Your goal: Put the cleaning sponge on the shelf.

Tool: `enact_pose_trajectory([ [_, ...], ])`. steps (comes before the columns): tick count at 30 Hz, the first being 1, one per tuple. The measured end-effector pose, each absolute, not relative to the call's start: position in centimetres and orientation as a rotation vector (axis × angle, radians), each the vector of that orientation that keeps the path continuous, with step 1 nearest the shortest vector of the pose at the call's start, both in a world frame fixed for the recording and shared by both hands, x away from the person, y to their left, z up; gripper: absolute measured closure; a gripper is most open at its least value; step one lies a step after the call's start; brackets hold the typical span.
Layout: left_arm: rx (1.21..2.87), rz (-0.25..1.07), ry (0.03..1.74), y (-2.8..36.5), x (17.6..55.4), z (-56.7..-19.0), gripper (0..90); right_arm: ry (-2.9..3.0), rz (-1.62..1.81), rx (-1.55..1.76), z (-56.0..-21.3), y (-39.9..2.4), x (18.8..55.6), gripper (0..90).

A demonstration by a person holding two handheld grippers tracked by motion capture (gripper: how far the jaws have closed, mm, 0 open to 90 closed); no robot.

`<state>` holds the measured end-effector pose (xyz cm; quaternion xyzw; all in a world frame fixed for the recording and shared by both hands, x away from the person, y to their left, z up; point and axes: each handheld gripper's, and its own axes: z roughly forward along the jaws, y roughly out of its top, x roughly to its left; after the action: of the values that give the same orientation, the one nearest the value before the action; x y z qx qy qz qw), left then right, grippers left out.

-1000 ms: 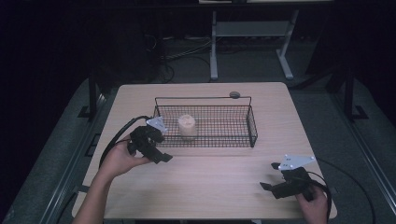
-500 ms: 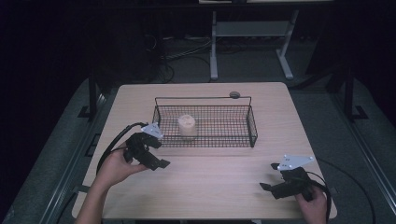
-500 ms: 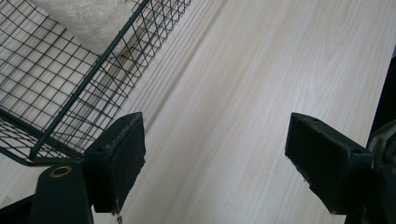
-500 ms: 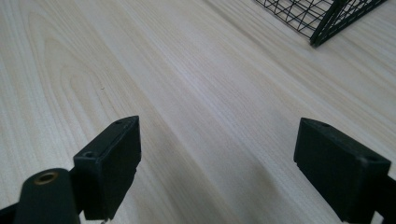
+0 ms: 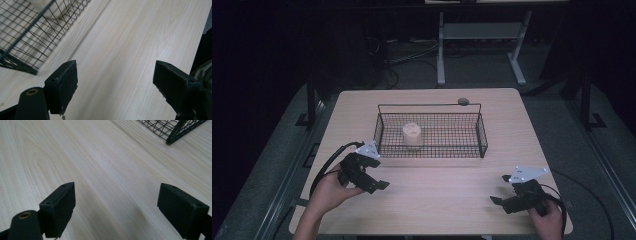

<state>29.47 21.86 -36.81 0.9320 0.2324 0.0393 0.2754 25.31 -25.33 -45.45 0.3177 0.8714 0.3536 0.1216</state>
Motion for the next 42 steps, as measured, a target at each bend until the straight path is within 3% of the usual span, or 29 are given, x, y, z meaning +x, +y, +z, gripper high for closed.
enact_pose_trajectory([
  [23, 2.448, 0.154, 0.714, 26.1, 24.6, -38.1, 19.0, 2.508, 1.064, 0.936, -45.1, -25.3, 24.8, 14.3],
  [42, 2.440, 0.159, 0.749, 27.7, 23.1, -38.5, 18.9, 2.492, 1.078, 0.957, -44.9, -25.3, 24.5, 14.3],
])
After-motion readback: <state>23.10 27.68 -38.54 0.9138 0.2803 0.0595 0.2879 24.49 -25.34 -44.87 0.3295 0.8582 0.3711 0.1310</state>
